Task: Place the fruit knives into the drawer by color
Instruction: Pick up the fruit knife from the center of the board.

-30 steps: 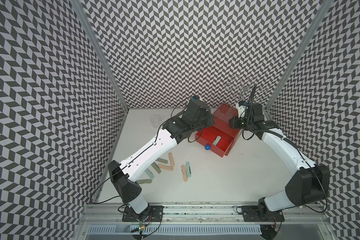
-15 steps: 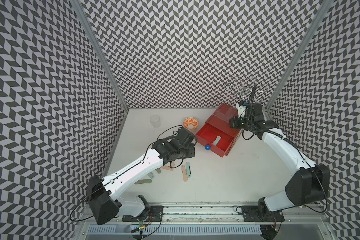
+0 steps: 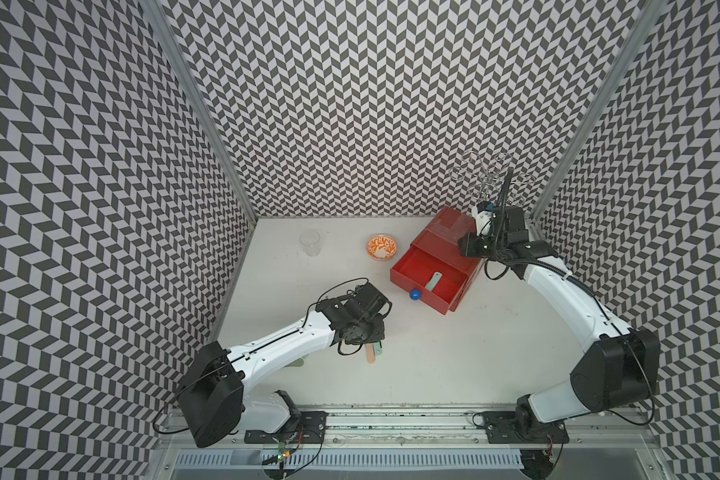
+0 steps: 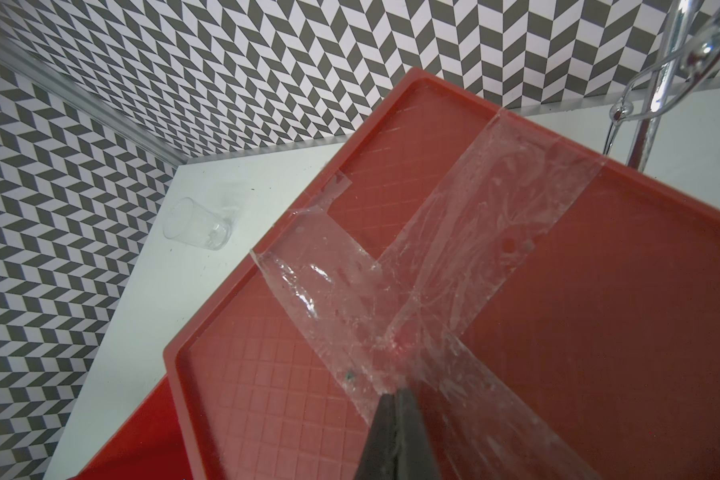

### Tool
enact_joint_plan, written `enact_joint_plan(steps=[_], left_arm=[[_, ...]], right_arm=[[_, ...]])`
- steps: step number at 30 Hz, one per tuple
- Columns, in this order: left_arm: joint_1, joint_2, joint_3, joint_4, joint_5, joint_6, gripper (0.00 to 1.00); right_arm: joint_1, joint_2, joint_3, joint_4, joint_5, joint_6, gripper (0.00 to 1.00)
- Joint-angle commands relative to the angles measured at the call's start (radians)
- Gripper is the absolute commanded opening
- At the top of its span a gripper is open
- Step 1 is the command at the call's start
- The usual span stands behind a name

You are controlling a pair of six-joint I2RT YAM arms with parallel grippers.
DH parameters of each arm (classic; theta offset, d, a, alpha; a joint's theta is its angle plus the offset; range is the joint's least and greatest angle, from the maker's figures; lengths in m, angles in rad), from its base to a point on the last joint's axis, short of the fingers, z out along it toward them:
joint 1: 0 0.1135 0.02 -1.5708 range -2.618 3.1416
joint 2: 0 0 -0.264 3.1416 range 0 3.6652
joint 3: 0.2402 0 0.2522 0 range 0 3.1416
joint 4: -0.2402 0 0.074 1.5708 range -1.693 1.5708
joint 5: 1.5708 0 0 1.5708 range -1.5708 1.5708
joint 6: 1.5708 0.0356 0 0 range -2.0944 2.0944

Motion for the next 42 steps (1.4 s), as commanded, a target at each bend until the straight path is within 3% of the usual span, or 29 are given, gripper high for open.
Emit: enact_joint_plan(steps=[1,11,42], left_arm=[[-0.004,0.052,-0.010,0.064,0.002,0.021,0.26],[-0.004,0.154,-0.022,0.113,-0.004,0.046,0.27],[0.024,0.297,0.035,0.076,-0.022,0.114,0.28]], right_arm=[[-0.001,0.009,-0.033,-0.095,0.012,-0.011,0.00],[-0.001,0.006,-0.033,-0.099,0.014,-0.016,0.00],[-0.001,0.022,-0.029,-0.095,0.009,-0.020,0.01]])
